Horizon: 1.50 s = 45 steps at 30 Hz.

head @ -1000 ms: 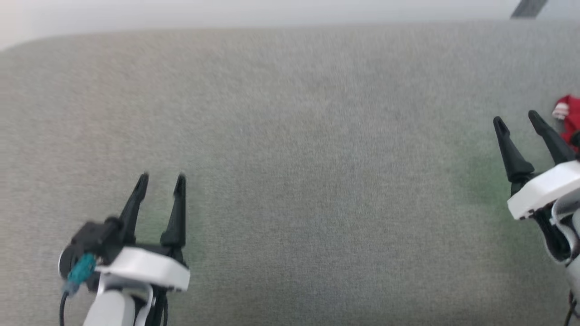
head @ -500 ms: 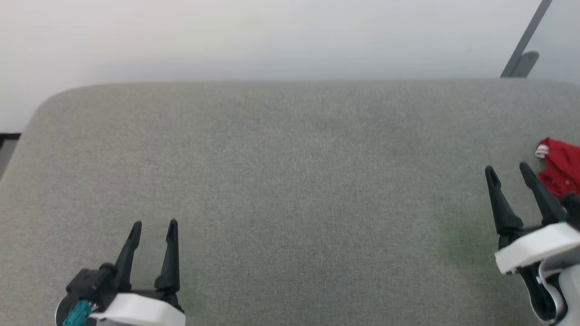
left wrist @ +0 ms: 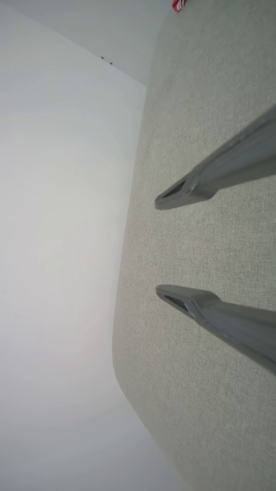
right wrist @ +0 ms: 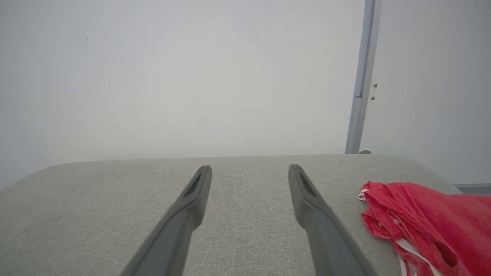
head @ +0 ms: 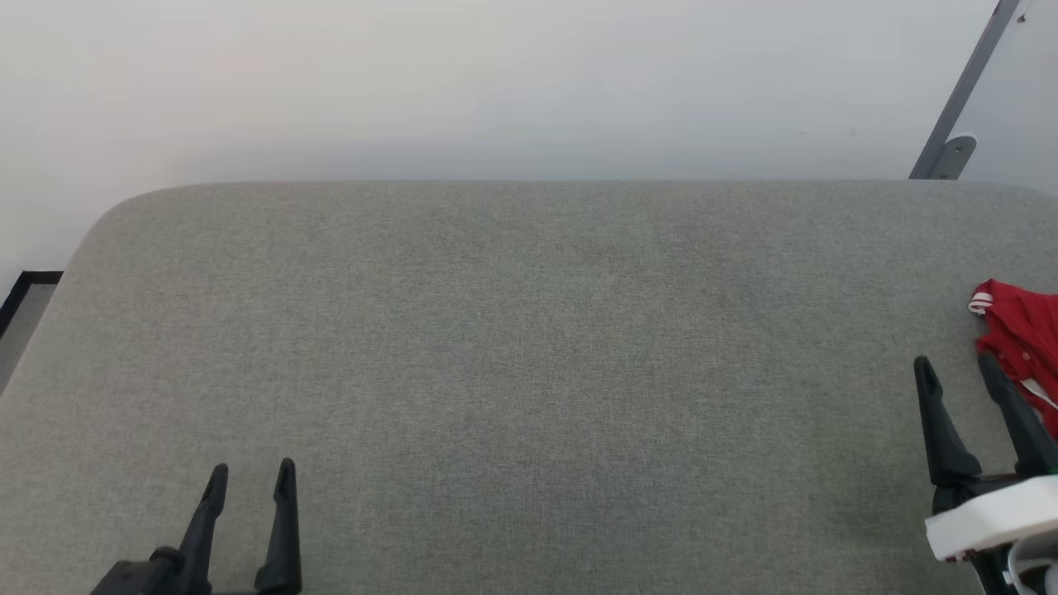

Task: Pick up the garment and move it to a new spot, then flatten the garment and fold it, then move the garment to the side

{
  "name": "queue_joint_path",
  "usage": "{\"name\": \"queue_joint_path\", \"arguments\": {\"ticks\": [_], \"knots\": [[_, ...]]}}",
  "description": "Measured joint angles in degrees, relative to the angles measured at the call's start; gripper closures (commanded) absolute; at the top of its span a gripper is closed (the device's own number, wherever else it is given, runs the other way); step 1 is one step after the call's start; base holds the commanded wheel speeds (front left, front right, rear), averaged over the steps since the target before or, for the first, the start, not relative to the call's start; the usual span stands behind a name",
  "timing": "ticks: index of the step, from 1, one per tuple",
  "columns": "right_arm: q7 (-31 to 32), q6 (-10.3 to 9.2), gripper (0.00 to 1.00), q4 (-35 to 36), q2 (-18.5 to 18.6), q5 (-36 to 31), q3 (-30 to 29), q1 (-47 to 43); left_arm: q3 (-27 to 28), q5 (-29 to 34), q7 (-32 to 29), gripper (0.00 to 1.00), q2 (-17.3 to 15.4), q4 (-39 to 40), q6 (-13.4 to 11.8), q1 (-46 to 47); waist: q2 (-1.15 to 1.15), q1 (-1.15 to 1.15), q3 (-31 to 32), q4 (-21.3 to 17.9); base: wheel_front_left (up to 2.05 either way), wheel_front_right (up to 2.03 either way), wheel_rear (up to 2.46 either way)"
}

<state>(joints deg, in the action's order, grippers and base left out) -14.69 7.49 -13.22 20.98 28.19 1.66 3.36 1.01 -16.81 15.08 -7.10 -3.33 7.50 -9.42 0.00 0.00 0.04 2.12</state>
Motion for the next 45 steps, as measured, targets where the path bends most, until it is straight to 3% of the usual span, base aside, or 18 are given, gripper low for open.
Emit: {"name": "queue_joint_path", "arguments": {"ticks": [15, 41, 42, 45], "knots": [[2.4, 0.00, 0.00, 4.2, -1.7, -1.0, -1.8, -1.9, 0.3, 0.4, 0.0, 0.00, 0.5, 1.0, 0.0, -0.8, 0.00, 0.00, -0.3, -0.1, 0.00, 0.00, 0.00], [2.5, 0.00, 0.00, 5.5, -2.9, -1.0, -1.5, -2.4, 0.3, 0.7, 0.0, 0.00, 1.0, 1.9, 0.0, -0.1, 0.00, 0.00, -2.2, -0.5, 0.00, 0.00, 0.00], [2.5, 0.00, 1.00, 5.2, -3.0, -1.0, -1.5, -2.5, 0.2, 0.6, 0.0, 1.00, 1.1, 1.6, 0.0, -0.1, 0.00, 0.00, -2.2, -0.5, 0.00, 0.00, 0.00], [2.7, 0.00, 1.00, 3.8, -4.1, -0.9, -1.2, -3.4, 0.0, 0.5, 0.0, 1.00, 1.7, 0.0, 0.0, -0.5, 0.00, 0.00, -2.2, -0.6, 0.00, 0.00, 0.00]]}}
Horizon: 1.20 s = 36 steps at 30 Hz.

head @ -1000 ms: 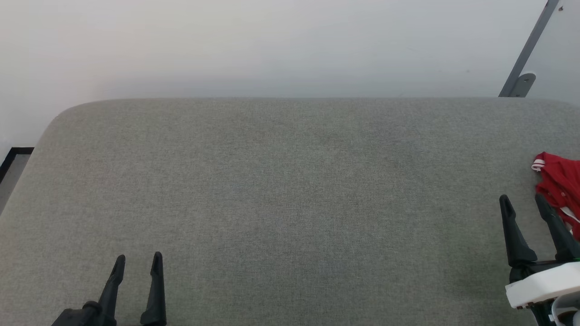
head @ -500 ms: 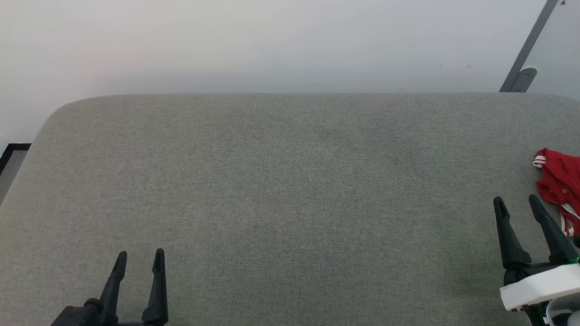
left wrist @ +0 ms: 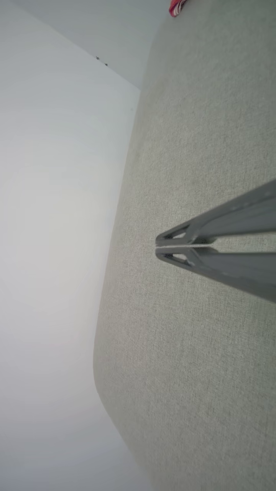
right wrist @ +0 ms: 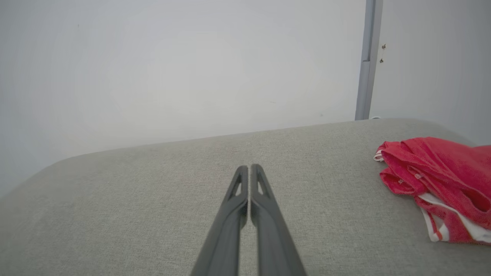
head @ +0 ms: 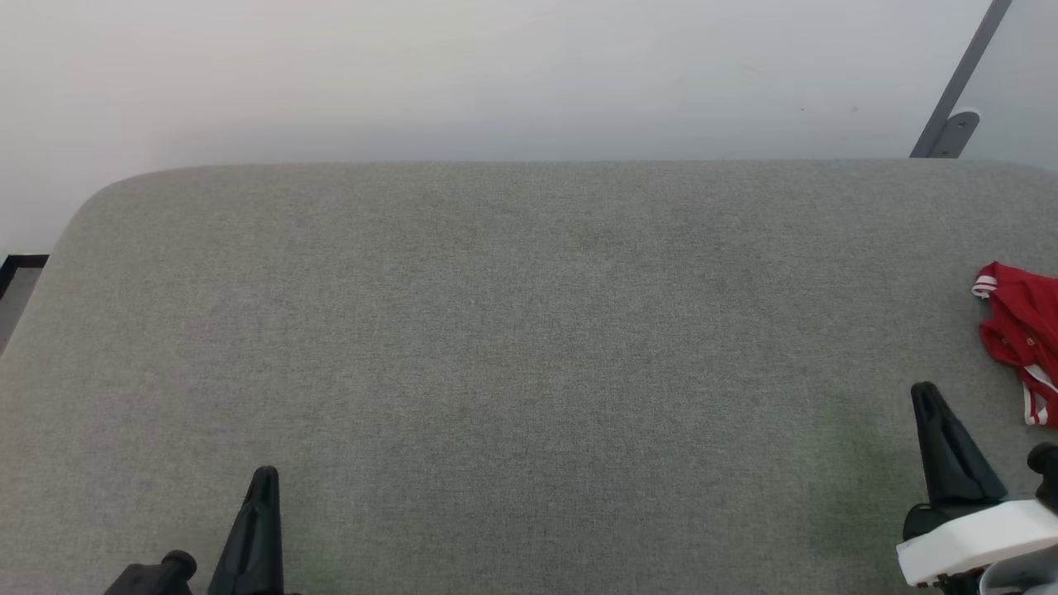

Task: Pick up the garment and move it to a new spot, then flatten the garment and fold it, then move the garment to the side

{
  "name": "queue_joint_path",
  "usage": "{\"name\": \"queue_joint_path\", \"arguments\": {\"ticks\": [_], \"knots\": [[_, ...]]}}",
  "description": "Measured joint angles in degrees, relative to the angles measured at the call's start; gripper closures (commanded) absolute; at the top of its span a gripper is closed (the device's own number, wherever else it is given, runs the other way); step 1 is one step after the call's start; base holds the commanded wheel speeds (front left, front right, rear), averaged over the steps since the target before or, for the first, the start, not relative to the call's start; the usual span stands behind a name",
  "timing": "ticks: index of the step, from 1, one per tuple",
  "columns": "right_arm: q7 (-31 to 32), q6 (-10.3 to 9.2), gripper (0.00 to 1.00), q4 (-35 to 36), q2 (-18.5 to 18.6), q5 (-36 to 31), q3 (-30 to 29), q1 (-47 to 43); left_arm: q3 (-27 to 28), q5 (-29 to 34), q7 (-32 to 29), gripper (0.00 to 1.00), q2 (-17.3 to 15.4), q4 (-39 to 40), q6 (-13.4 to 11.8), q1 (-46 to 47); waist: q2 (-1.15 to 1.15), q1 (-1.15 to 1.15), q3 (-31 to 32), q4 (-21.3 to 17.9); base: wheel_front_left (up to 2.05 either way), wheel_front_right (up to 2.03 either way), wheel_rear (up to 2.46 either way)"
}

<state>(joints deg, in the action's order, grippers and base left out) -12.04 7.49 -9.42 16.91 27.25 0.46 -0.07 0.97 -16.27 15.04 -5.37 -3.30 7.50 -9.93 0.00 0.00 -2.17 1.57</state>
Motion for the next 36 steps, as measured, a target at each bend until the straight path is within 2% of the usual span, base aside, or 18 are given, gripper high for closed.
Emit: {"name": "queue_joint_path", "arguments": {"ticks": [14, 36], "knots": [[3.5, 0.00, 1.00, -1.0, -2.7, 12.3, -0.9, 0.1, -0.1, -15.2, -3.3, 1.00, -0.1, -2.1, 0.0, 1.8, 0.00, 0.00, 0.2, -0.2, 0.00, 0.00, 0.00], [7.8, 0.00, 1.00, -2.1, -6.0, 27.5, -2.7, 1.9, 0.3, -33.8, -7.7, 1.00, -0.1, -4.9, 0.0, 5.8, 0.00, 0.00, 0.6, -0.5, 0.00, 0.00, 0.00]]}}
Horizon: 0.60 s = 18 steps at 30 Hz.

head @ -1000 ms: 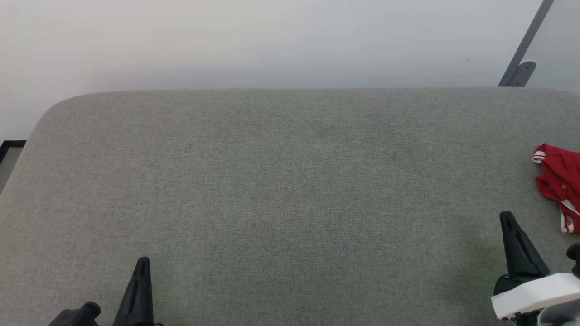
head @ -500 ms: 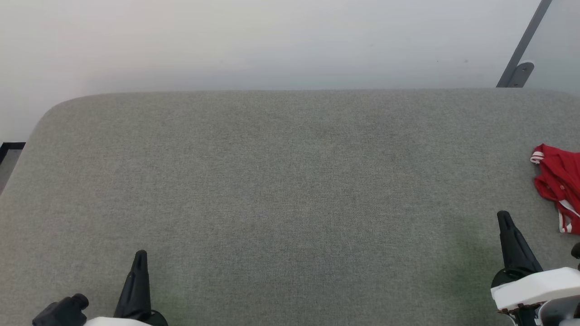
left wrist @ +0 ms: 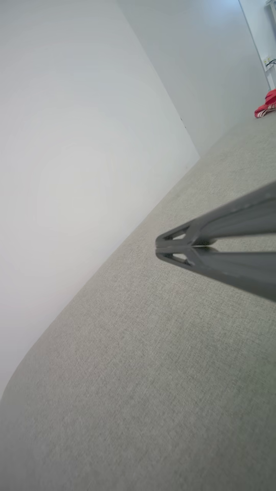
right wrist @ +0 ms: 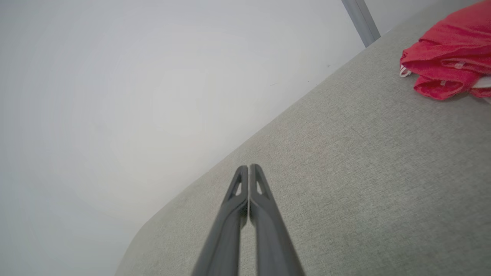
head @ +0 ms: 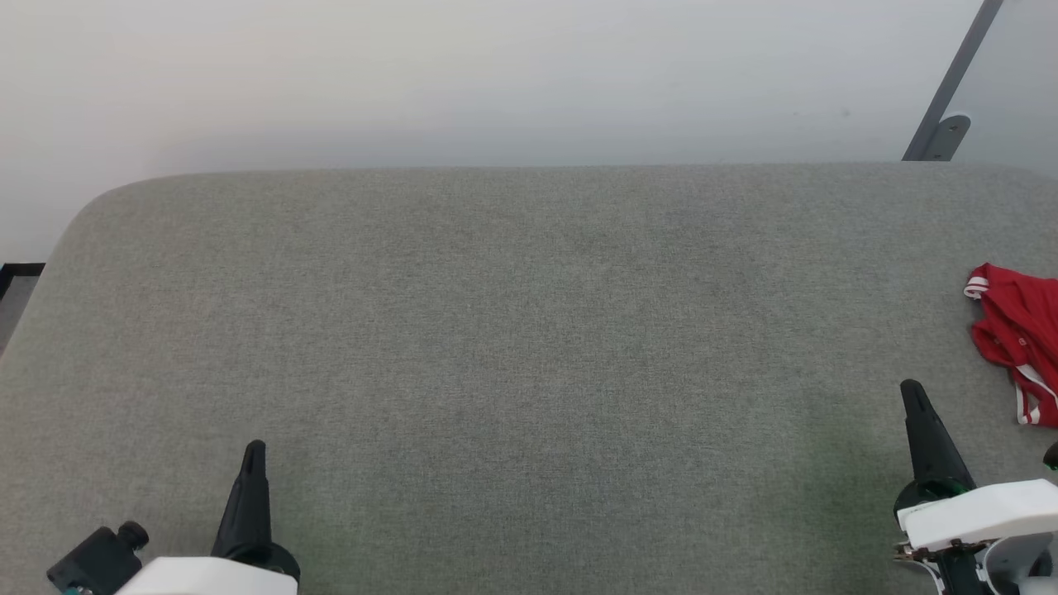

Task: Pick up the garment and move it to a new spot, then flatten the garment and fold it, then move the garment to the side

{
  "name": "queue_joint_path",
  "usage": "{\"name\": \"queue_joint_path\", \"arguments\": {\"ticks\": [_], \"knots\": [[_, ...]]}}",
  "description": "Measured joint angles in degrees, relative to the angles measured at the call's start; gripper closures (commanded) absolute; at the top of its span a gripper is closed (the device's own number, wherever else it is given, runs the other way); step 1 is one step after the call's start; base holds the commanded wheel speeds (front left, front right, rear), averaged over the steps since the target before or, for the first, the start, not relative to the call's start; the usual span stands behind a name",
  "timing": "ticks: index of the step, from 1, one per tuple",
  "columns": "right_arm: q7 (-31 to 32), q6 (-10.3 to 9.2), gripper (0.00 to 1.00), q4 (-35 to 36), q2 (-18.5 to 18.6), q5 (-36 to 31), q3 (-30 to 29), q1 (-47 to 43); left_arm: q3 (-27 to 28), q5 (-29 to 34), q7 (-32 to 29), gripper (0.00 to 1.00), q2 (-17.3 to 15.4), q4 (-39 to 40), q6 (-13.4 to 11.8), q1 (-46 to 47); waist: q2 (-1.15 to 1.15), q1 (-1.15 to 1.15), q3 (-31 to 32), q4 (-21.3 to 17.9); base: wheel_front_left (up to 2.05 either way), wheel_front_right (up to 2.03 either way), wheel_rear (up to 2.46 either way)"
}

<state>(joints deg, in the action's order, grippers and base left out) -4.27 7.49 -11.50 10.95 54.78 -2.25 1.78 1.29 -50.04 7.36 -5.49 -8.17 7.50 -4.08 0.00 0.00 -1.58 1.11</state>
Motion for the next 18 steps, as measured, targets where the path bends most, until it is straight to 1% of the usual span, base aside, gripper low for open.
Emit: {"name": "queue_joint_path", "arguments": {"ticks": [18], "knots": [[2.9, 0.00, 1.00, -0.6, -2.1, 10.2, -1.3, 1.1, 0.7, -11.8, -3.1, 1.00, 0.1, -1.4, 0.0, 2.7, 0.00, 0.00, 0.3, -0.2, 0.00, 0.00, 0.00]]}}
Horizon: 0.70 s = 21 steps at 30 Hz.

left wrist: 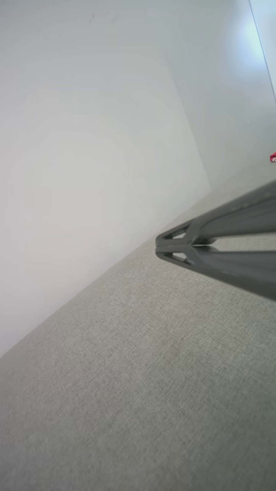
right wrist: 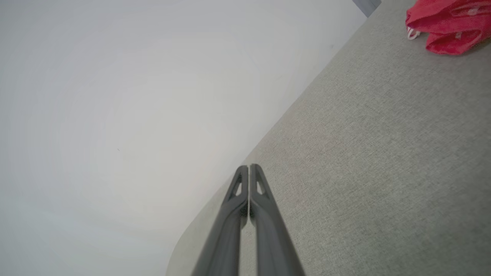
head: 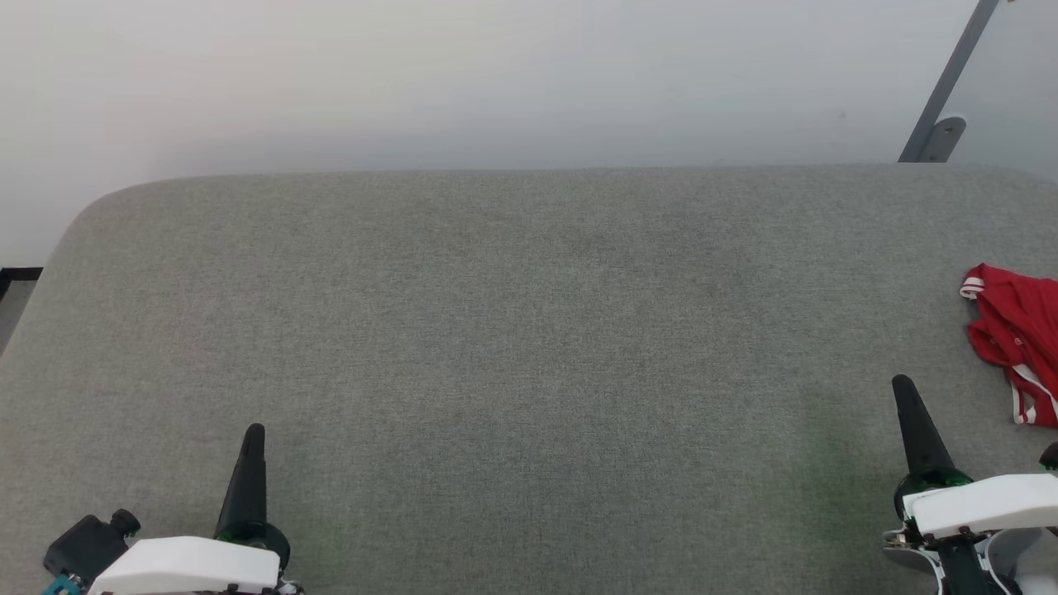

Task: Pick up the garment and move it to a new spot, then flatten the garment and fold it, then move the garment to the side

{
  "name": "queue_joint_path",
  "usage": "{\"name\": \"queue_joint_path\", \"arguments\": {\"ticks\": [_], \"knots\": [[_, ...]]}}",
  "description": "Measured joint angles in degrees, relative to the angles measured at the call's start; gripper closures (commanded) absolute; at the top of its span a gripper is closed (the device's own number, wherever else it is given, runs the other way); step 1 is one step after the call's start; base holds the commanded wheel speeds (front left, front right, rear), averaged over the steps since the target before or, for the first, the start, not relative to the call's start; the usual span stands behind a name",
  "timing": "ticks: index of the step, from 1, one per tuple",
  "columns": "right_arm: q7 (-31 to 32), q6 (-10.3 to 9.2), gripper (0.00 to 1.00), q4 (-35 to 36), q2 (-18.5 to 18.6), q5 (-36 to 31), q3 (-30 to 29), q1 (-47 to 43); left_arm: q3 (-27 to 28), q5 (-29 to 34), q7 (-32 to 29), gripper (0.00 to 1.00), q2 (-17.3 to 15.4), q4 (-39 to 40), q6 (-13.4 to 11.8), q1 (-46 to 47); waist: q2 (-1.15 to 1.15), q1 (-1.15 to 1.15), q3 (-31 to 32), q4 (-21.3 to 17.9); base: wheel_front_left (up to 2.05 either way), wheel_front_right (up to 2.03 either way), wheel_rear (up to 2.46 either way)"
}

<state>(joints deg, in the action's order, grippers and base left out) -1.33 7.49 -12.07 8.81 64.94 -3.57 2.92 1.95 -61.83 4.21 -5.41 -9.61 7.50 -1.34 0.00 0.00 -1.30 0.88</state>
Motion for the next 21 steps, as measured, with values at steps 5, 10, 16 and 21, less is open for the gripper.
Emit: {"name": "queue_joint_path", "arguments": {"ticks": [5, 10, 16, 21], "knots": [[0.7, 0.00, 1.00, -0.3, -0.5, 2.4, -0.2, 0.1, 0.2, -3.1, -0.7, 1.00, 0.0, -0.5, 0.0, 0.3, 0.00, 0.00, 0.1, -0.1, 0.00, 0.00, 0.00], [1.3, 0.00, 1.00, -0.5, -1.0, 4.4, -0.4, 0.3, 0.3, -5.5, -1.4, 1.00, 0.1, -0.7, 0.0, 1.2, 0.00, 0.00, 0.1, -0.1, 0.00, 0.00, 0.00], [2.1, -0.01, 1.00, -0.7, -1.5, 7.2, -0.6, 0.7, 0.6, -8.8, -2.3, 1.00, 0.2, -1.2, 0.0, 1.6, 0.00, 0.00, 0.2, -0.2, 0.00, 0.00, 0.00], [2.7, -0.01, 1.00, -0.8, -2.0, 9.3, -0.9, 1.2, 0.8, -10.9, -3.0, 1.00, 0.3, -1.5, 0.0, 2.3, 0.00, 0.00, 0.3, -0.2, 0.00, 0.00, 0.00]]}}
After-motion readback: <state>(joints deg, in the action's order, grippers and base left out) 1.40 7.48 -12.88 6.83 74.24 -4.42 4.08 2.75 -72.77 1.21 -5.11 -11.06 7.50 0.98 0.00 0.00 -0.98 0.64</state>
